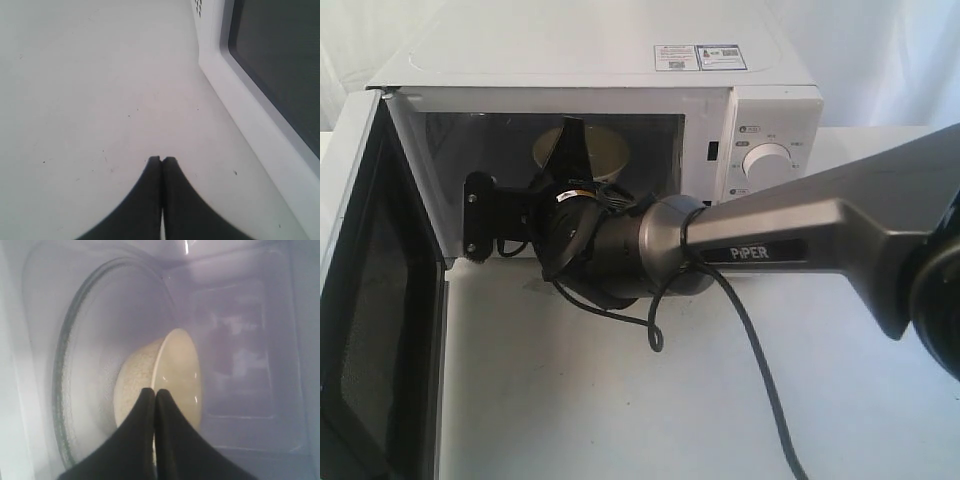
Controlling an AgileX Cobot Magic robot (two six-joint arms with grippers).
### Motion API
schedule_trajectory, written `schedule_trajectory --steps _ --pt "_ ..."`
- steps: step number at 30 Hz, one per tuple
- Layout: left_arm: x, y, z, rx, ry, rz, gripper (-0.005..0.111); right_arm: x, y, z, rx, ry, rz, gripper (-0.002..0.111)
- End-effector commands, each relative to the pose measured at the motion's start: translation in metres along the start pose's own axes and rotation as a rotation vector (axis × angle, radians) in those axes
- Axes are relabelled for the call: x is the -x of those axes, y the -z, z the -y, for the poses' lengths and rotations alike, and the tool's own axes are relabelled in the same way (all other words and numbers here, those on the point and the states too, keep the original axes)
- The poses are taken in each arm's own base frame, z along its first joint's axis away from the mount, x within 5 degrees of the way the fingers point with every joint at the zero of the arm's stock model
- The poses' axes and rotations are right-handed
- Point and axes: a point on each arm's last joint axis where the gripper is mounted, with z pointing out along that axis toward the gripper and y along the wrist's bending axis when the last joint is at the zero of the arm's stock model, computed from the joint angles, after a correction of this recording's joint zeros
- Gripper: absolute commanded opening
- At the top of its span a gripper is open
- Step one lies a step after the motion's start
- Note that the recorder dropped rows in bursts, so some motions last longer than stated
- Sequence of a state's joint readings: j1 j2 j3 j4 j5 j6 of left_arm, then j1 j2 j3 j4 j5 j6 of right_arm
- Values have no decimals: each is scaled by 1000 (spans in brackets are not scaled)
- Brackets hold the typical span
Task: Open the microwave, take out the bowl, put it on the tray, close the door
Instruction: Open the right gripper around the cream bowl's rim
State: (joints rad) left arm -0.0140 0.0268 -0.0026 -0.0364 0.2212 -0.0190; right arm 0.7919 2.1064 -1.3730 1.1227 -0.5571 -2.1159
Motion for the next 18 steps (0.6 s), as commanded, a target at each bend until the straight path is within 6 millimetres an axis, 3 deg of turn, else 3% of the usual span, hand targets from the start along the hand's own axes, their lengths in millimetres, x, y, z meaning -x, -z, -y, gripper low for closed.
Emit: schedule_trajectory --steps 1,15,18 --pt "-1 0 0 -1 11 1 0 -4 -3 3 -1 39 3 0" --pt "-1 0 0 -1 11 1 0 -5 -10 -11 22 101 19 0" --pt "-1 0 0 -1 11 1 0 -5 -12 -15 25 130 29 6"
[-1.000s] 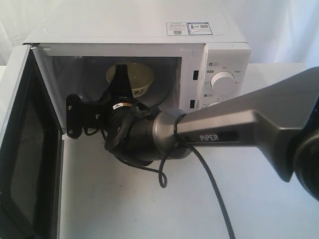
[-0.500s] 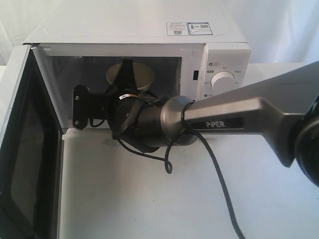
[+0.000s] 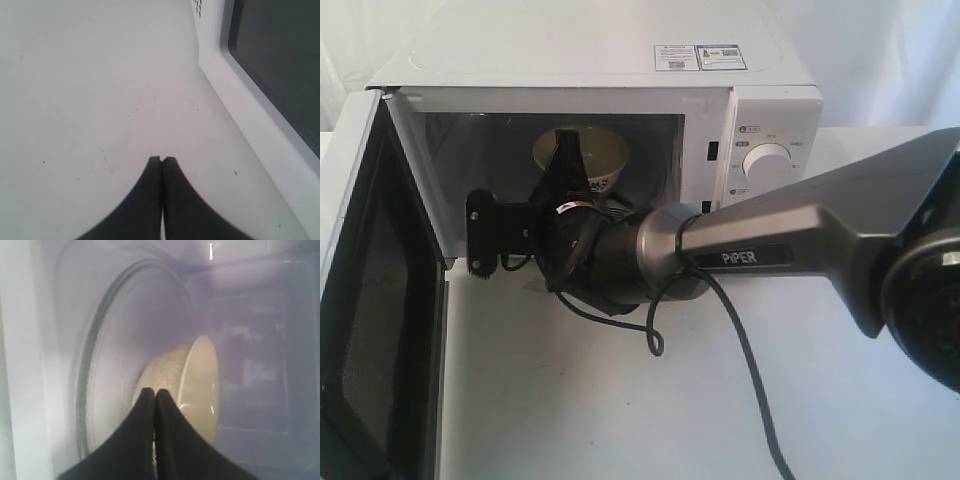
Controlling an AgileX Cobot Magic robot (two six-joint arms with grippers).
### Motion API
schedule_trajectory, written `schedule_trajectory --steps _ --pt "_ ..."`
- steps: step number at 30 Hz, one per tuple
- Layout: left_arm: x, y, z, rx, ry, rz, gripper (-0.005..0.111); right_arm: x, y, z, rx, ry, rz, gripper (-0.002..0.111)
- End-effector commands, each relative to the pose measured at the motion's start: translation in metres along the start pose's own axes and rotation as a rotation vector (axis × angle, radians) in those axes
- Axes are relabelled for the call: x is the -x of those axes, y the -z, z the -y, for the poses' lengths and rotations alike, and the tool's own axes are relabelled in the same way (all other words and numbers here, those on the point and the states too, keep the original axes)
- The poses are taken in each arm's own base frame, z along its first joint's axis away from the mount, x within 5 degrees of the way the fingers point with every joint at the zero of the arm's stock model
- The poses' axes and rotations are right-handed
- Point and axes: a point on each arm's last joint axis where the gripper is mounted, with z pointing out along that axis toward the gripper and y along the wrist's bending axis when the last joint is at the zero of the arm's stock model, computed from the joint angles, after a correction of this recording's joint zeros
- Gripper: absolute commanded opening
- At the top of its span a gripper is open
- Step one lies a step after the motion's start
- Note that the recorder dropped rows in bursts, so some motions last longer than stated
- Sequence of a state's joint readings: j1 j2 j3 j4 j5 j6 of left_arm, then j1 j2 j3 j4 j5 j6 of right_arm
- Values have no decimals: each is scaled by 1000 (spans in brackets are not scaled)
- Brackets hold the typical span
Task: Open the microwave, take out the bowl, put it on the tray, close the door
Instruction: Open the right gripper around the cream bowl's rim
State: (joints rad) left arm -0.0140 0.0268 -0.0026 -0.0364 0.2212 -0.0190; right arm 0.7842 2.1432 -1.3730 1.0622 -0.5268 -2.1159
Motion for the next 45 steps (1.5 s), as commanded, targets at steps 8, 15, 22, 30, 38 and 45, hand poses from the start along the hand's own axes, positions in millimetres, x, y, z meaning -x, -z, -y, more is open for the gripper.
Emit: schedule_trajectory --steps 8,15,22,30,38,45 --pt "-1 0 0 -1 11 1 0 -2 -8 3 -60 59 -16 45" --pt "-1 0 0 -1 11 1 0 1 -10 8 -81 -11 -12 49" --pt "-1 0 0 -1 11 1 0 1 -10 8 -81 -34 -11 55" --pt "-1 0 0 -1 11 1 0 1 -10 8 -81 -38 -12 57" --pt "-1 0 0 -1 11 1 0 -12 -15 12 -87 -46 -41 57" --pt "-1 0 0 -1 11 1 0 -22 -21 11 -82 -43 -62 57"
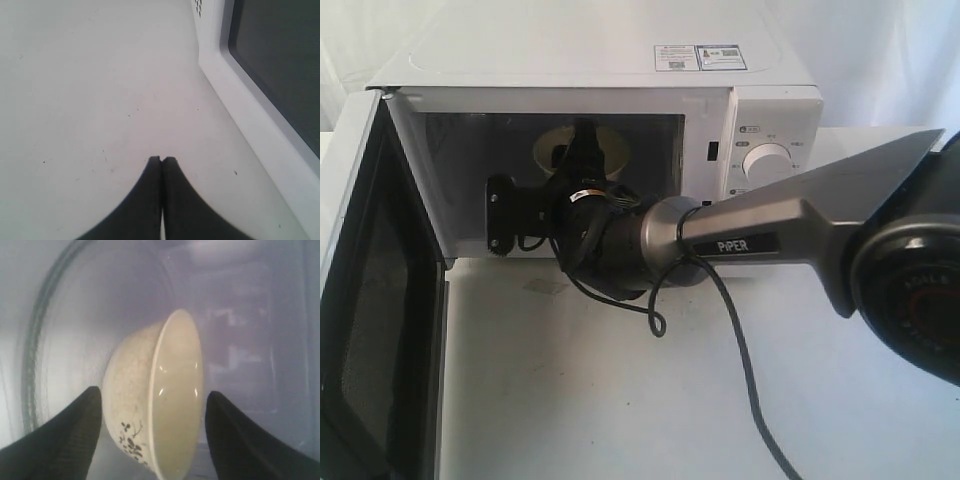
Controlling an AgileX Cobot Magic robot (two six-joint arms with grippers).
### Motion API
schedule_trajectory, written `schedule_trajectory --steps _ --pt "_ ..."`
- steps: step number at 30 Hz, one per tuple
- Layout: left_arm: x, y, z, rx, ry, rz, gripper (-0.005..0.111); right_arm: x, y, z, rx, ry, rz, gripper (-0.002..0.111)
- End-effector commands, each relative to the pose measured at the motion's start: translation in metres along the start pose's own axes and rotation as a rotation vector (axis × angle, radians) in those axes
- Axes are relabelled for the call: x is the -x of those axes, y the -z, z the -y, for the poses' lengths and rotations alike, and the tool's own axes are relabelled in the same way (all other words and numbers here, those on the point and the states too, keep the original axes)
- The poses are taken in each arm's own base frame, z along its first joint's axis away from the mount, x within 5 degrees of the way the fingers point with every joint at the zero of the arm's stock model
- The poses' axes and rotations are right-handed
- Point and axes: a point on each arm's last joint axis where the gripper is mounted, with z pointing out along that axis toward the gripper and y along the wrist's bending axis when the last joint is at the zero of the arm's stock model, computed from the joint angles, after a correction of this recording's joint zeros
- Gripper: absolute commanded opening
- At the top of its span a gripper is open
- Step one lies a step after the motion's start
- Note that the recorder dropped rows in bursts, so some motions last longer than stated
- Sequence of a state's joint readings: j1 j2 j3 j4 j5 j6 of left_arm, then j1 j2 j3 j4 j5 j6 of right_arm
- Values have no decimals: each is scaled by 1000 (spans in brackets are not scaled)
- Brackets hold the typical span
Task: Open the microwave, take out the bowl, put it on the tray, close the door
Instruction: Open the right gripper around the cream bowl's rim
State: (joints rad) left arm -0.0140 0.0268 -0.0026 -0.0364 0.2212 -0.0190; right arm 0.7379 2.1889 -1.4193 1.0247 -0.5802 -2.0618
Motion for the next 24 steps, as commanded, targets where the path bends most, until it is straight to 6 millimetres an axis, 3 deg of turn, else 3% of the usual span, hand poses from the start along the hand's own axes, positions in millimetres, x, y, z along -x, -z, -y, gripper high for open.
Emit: schedule_trajectory --steps 1,17,24 --pt "-1 0 0 -1 11 1 0 -5 -3 4 -14 -4 -9 57" --pt "-1 0 0 -1 11 1 0 -6 -13 14 10 -35 15 57" --pt "-1 0 0 -1 11 1 0 -5 -26 2 18 -37 11 57"
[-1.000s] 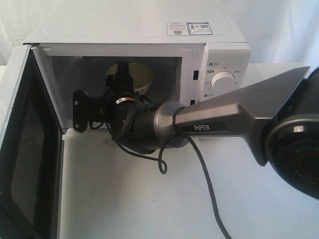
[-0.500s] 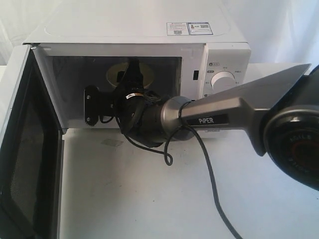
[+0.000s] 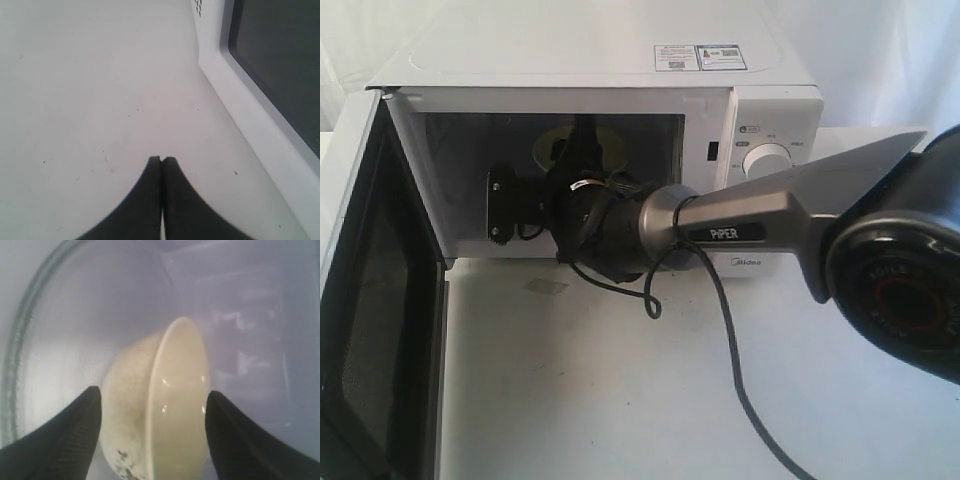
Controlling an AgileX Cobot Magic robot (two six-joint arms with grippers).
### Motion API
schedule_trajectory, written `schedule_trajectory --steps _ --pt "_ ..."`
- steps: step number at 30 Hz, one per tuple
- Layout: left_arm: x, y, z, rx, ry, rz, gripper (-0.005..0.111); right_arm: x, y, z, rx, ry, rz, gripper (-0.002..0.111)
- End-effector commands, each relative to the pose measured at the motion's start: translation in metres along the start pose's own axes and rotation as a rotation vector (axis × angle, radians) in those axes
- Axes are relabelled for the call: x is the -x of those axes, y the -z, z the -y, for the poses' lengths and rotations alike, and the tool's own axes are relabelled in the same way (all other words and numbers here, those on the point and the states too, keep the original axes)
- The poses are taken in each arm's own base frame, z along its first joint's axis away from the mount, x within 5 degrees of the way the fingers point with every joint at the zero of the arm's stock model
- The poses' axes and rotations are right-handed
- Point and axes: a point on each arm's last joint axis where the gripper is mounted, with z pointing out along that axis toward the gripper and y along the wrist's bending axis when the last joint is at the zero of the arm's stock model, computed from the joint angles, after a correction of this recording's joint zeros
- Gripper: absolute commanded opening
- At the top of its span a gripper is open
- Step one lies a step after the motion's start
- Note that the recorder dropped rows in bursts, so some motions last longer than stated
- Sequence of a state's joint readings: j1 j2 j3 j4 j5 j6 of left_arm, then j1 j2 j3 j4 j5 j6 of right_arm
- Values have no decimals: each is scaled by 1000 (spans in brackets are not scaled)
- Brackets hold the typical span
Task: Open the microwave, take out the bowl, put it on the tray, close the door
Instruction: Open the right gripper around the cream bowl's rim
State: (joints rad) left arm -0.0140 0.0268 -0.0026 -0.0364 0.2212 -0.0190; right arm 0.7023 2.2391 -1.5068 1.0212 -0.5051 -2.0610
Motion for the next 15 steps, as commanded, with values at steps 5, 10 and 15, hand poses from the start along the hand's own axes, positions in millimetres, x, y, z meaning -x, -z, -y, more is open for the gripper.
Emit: schedule_trajectory --steps 5,10,15 --pt "-1 0 0 -1 11 1 0 -1 -11 -3 -3 -18 -4 57" --pt "-1 0 0 -1 11 1 0 3 -12 -2 22 -34 16 57" --pt "-1 0 0 -1 11 1 0 2 -14 -9 42 -29 14 57"
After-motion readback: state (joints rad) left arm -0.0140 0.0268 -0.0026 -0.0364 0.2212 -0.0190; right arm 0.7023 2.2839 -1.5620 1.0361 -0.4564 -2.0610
